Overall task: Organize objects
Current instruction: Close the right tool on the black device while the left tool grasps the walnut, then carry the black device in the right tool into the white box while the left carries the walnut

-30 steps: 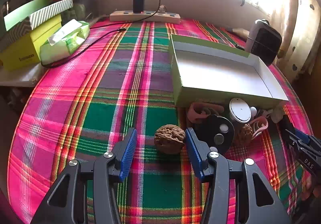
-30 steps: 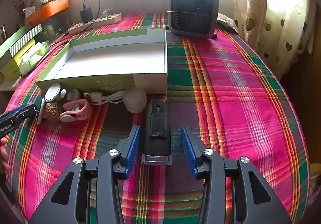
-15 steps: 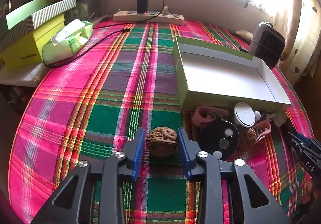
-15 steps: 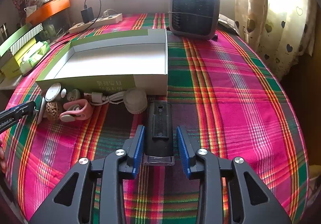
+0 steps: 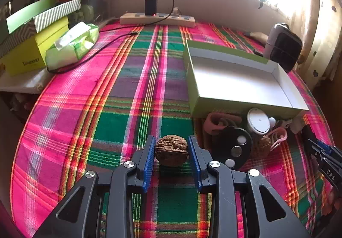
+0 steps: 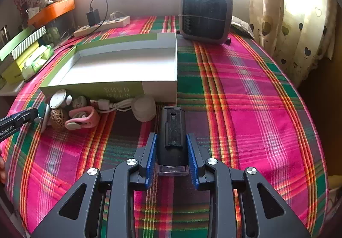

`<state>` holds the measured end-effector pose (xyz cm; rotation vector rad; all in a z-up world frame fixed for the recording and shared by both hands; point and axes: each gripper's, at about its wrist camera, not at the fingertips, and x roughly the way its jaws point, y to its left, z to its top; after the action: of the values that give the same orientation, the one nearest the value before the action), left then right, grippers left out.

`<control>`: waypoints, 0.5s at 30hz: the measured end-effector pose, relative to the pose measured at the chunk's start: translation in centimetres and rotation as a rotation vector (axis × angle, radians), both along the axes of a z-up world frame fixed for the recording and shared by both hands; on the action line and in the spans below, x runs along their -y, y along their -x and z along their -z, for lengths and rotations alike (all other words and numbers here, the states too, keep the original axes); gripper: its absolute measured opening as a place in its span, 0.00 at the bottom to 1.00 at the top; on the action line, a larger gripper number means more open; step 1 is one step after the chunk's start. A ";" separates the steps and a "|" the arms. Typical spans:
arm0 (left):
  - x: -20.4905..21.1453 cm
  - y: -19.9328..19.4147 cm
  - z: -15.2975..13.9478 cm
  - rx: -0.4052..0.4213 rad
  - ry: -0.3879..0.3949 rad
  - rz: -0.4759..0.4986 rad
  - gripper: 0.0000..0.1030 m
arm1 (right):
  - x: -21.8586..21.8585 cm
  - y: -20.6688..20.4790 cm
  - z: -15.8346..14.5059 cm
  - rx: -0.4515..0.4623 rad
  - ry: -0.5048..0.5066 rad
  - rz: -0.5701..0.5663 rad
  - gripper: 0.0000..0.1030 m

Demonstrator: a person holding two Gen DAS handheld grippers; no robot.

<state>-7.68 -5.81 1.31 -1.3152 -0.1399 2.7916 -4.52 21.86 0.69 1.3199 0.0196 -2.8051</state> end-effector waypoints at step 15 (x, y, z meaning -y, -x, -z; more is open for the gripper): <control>-1.4 0.3 -3.4 -0.065 -0.029 0.073 0.28 | 0.4 0.2 -2.8 -0.055 0.035 -0.046 0.28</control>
<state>-7.98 -4.37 4.72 -1.1972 -0.1258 2.7565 -4.75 21.50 3.49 1.2190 0.0022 -2.7891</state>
